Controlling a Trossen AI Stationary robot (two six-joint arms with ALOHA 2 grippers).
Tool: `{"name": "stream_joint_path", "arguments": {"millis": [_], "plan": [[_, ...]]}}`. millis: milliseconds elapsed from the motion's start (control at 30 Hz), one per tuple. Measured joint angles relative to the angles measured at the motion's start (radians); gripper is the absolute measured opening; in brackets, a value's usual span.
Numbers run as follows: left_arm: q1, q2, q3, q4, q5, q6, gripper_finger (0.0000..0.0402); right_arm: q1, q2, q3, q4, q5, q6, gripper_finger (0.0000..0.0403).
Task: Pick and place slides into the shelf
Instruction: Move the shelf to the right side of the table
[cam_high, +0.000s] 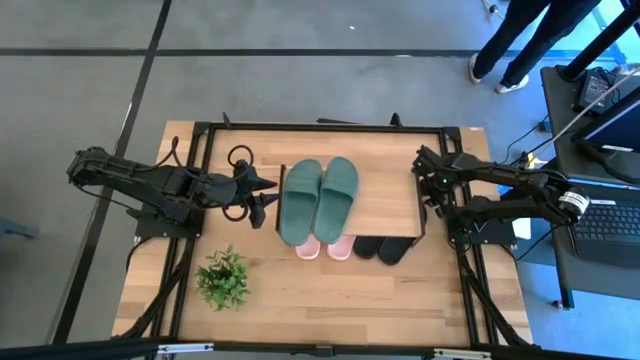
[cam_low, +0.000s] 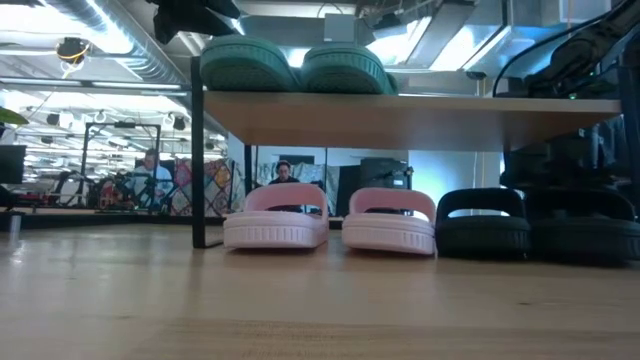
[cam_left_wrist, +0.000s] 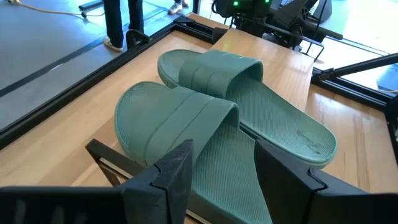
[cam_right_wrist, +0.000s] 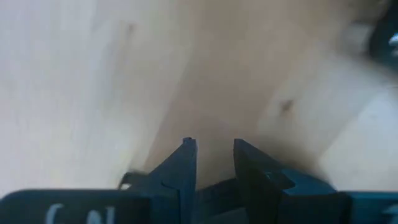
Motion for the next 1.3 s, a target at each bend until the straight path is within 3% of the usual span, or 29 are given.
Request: {"name": "stream_joint_path", "arguments": {"millis": [267,600,867,1067,1300], "plan": [[0.0,0.0,0.0,-0.005,0.0,0.001,0.0162,0.001,-0.001,0.001,0.049,-0.014,0.012,0.0108],[0.0,0.0,0.0,-0.027,0.0,0.0,0.0162,0.009,-0.005,0.038,-0.149,0.003,0.024,0.0108],[0.0,0.0,0.0,-0.027,0.0,0.0,0.0162,0.004,-0.059,0.145,-0.339,0.056,0.271,0.0108],[0.0,0.0,0.0,-0.027,0.0,0.0,0.0162,0.022,-0.067,0.195,-0.542,-0.09,0.46,0.0108],[0.0,0.0,0.0,-0.027,0.0,-0.002,0.0162,0.021,-0.08,0.199,-0.555,-0.16,0.501,0.0108]]}}
